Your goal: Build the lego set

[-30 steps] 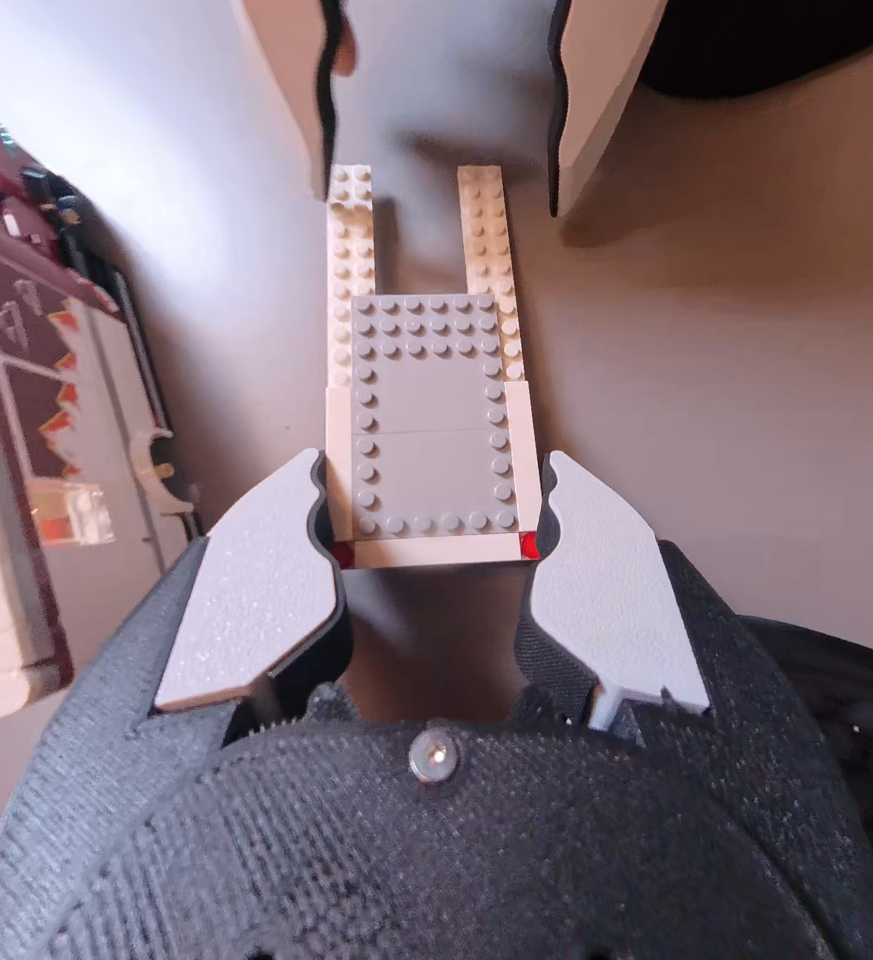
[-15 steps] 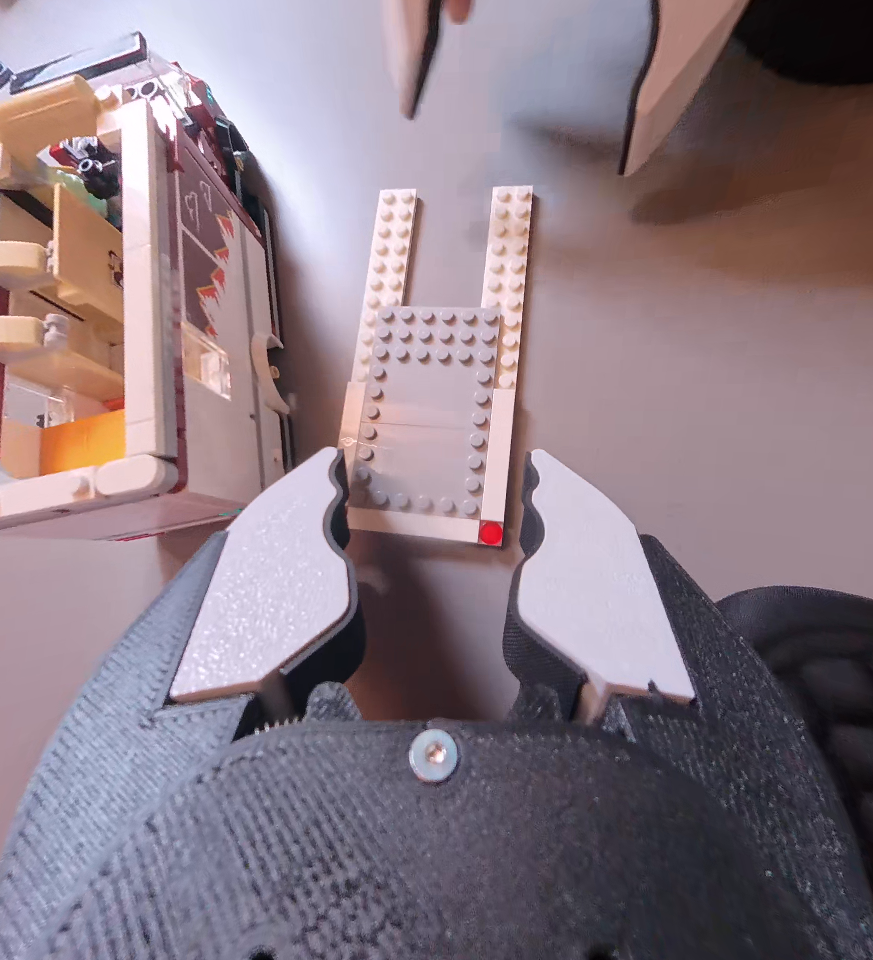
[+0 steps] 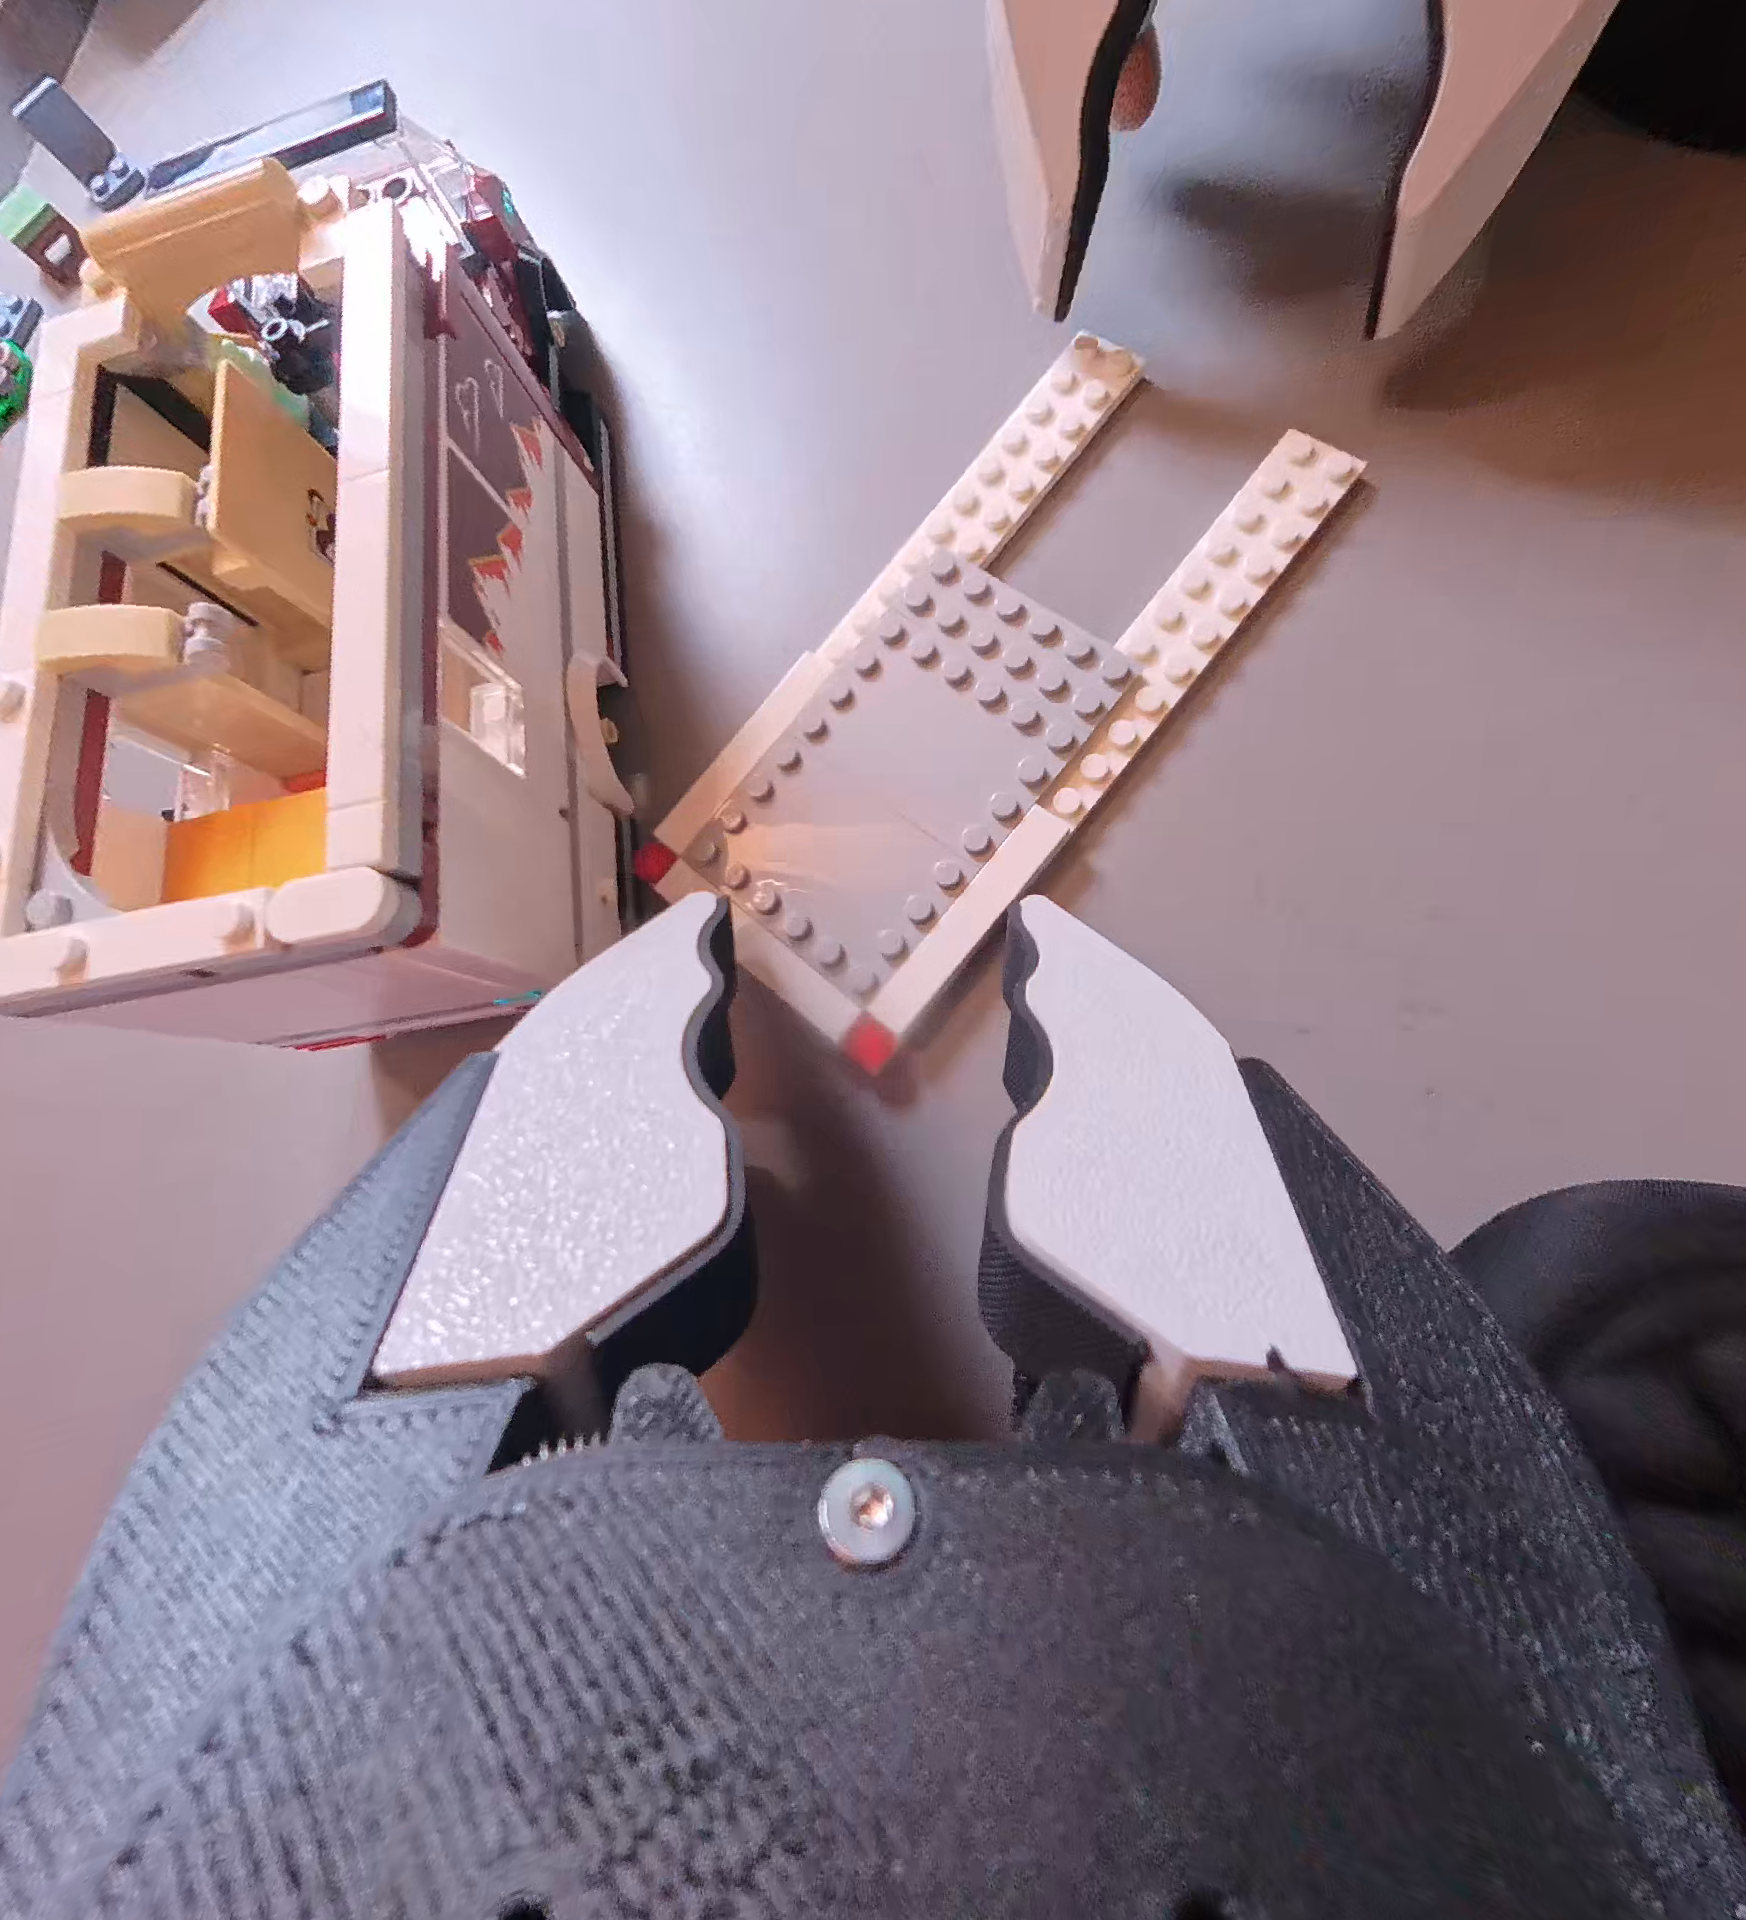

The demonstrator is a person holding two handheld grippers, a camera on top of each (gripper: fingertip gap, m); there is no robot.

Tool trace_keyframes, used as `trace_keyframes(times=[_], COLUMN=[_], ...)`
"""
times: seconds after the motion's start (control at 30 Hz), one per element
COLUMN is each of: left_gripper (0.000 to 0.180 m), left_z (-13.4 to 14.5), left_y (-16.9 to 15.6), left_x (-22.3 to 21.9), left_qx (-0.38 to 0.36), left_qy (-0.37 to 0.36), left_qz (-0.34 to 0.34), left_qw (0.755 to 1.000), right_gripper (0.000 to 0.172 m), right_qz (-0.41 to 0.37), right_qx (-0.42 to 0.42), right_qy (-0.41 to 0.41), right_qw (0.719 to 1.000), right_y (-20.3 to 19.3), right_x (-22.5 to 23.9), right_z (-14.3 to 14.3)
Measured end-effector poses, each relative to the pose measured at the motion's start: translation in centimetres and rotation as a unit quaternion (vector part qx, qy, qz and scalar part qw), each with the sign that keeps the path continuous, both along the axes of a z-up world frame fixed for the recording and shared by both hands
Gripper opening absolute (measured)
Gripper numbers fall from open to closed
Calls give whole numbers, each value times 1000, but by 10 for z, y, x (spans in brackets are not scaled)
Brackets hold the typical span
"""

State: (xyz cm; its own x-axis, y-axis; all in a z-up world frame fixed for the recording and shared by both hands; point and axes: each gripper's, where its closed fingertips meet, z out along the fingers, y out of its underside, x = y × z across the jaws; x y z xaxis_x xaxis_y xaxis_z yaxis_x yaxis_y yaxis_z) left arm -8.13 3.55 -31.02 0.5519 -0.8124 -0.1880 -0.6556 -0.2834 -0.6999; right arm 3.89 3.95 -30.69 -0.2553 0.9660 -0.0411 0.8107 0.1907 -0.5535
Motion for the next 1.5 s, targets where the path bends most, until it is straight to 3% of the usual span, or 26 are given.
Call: trace_keyframes(times=[0.1,0.2,0.27,0.37,0.47,0.6,0.73,0.93,1.33,1.5], left_gripper=[45,33,24,9,0,0,0,0,0,0], left_z=[13,46,73,106,121,124,119,110,104,108], left_y=[0,8,20,33,37,39,41,44,46,43], left_x=[4,6,-3,-28,-56,-72,-73,-70,-65,-64], left_qx=[12,58,110,200,269,288,286,279,272,283], left_qy=[-37,-123,-189,-277,-290,-291,-279,-265,-256,-247], left_qz=[-5,11,52,142,206,249,259,250,236,234], left_qw=[999,991,974,929,895,878,879,888,897,897], right_gripper=[54,53,49,33,25,18,9,0,0,0], right_qz=[-8,-56,-98,-156,-204,-261,-290,-318,-304,-296], right_qx=[-28,26,76,130,157,194,203,212,214,225], right_qy=[74,211,310,425,485,521,524,516,522,540], right_qw=[997,975,943,882,836,789,775,767,767,755], right_y=[-4,26,53,94,134,190,234,277,280,266], right_x=[-7,-37,-61,-94,-128,-170,-204,-227,-231,-211], right_z=[28,79,122,179,218,252,265,262,258,267])
